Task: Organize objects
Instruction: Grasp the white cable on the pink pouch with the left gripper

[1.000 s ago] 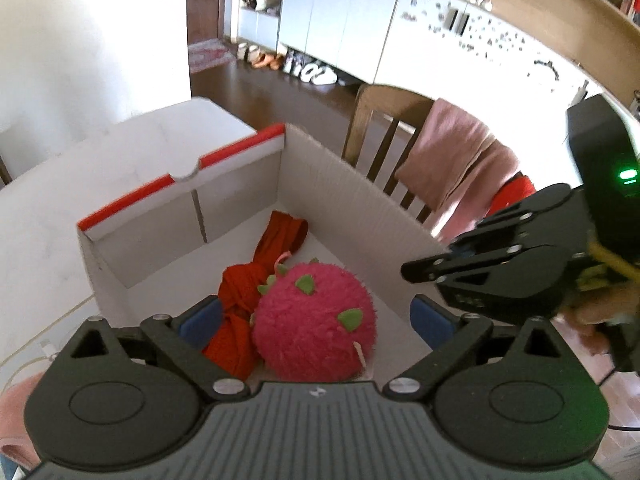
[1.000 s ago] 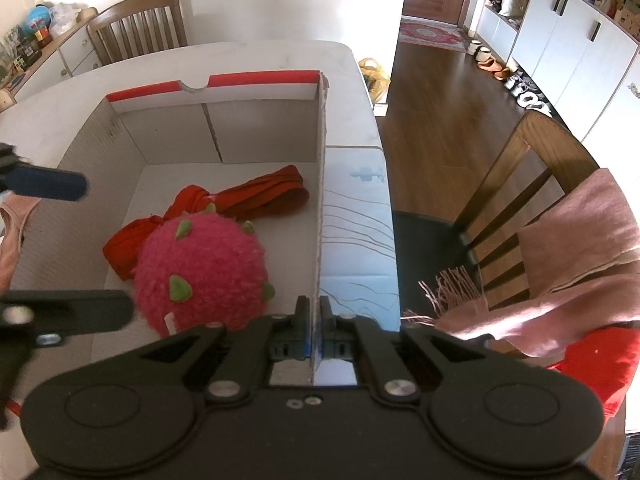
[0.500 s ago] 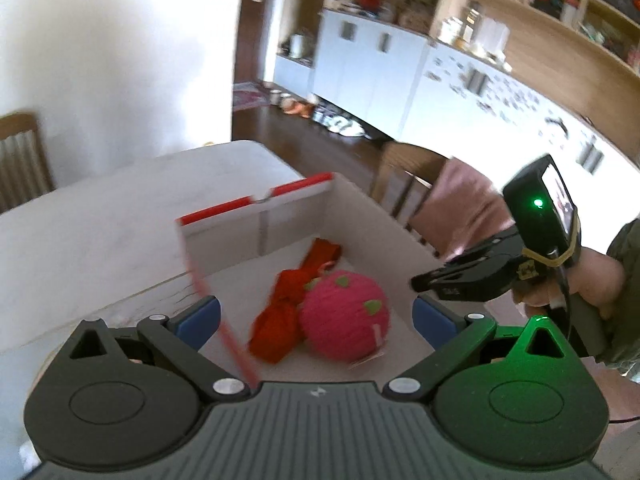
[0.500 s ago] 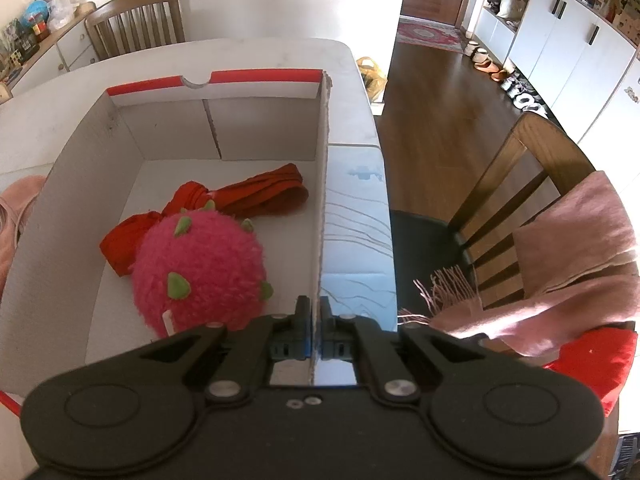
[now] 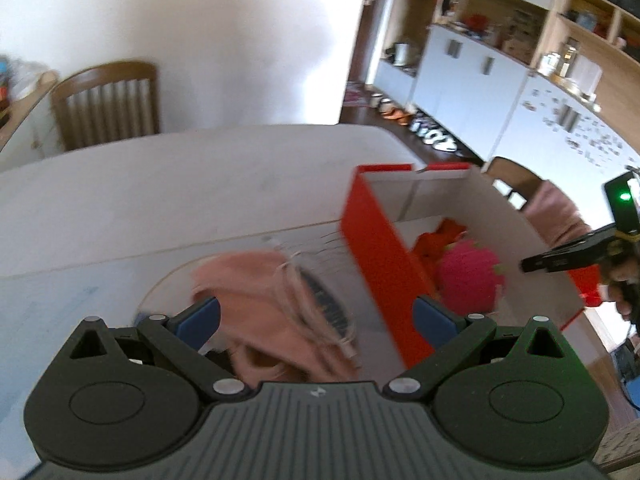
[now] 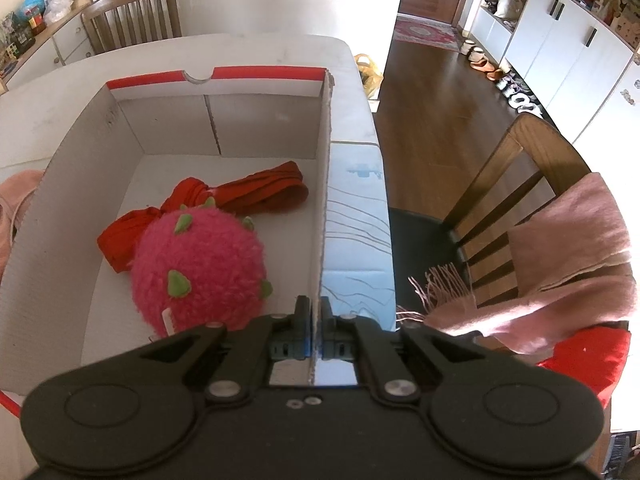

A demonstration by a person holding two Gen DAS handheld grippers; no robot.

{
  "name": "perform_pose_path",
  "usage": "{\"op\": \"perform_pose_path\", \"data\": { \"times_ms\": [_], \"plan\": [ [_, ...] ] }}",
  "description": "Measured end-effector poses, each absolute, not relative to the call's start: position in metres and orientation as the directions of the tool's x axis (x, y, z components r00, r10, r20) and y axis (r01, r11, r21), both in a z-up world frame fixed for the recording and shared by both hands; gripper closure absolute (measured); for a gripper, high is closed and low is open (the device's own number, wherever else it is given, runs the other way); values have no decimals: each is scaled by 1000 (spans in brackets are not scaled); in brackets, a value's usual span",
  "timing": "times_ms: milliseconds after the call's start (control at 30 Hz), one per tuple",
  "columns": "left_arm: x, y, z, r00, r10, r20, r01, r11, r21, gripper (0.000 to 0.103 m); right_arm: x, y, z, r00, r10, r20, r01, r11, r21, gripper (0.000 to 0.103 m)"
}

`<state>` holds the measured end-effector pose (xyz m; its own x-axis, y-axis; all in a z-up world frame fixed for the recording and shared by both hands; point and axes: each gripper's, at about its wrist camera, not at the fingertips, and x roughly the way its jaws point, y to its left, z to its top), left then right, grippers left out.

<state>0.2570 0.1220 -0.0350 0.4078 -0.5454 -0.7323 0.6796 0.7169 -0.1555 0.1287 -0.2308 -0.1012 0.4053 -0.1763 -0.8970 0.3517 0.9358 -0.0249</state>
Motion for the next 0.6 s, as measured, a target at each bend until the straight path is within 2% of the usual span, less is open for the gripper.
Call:
{"op": "perform_pose_path", "data": {
  "times_ms": [233,600],
  "plan": [
    [270,131,-63,423,-489,-763,655,747,-116,0,130,-229,-101,397,-190,-898,359,932,-38,99],
    [278,90,-87,440,-465,-768,691,722,-41,1,130,-228,-102,391,-198,-899,367,929,-45,99]
  ]
}}
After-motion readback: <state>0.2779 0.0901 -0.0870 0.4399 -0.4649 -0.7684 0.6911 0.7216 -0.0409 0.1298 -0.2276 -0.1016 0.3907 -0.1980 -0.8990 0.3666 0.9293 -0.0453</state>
